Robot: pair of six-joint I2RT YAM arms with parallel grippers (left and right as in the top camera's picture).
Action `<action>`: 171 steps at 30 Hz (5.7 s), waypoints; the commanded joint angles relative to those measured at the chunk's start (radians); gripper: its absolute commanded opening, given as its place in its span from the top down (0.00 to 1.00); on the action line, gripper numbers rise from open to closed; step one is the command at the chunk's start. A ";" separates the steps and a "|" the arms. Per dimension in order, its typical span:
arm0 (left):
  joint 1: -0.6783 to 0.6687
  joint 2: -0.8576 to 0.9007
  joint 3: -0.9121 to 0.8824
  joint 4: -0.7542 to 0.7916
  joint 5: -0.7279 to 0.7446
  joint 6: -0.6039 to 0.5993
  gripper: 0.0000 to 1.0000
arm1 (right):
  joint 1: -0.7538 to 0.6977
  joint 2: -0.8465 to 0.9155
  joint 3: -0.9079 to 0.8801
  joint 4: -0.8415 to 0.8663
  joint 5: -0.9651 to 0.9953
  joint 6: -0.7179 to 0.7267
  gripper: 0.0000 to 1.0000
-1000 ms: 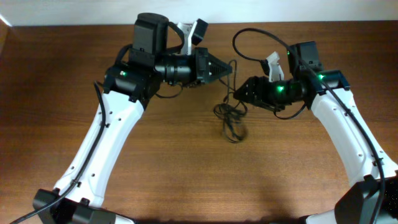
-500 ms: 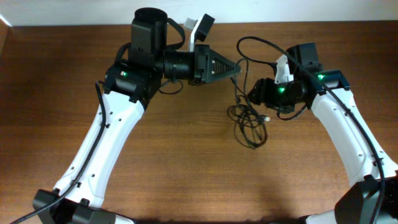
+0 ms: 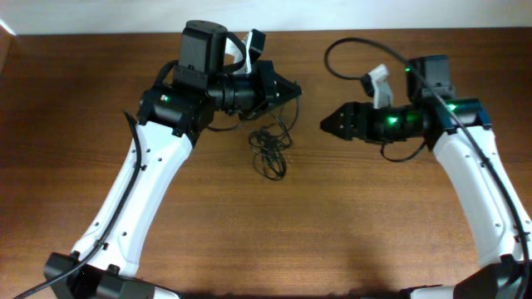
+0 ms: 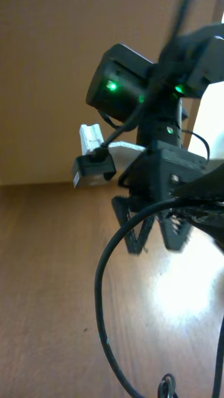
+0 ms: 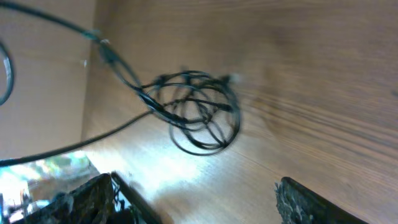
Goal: Untangle cables
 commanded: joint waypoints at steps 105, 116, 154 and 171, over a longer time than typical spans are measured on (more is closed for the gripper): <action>0.019 -0.012 0.007 0.612 0.584 -0.030 1.00 | -0.033 0.068 -0.016 -0.070 0.135 -0.018 0.22; 0.018 -0.012 0.007 0.786 0.544 -0.230 1.00 | -0.016 0.068 -0.037 0.019 0.044 0.043 0.18; 0.034 -0.012 0.007 1.055 0.552 -0.426 1.00 | 0.063 0.163 -0.140 0.041 0.455 0.260 0.96; 0.300 -0.011 0.007 0.596 0.481 -0.164 1.00 | -0.156 0.163 -0.140 -0.105 0.707 0.361 0.96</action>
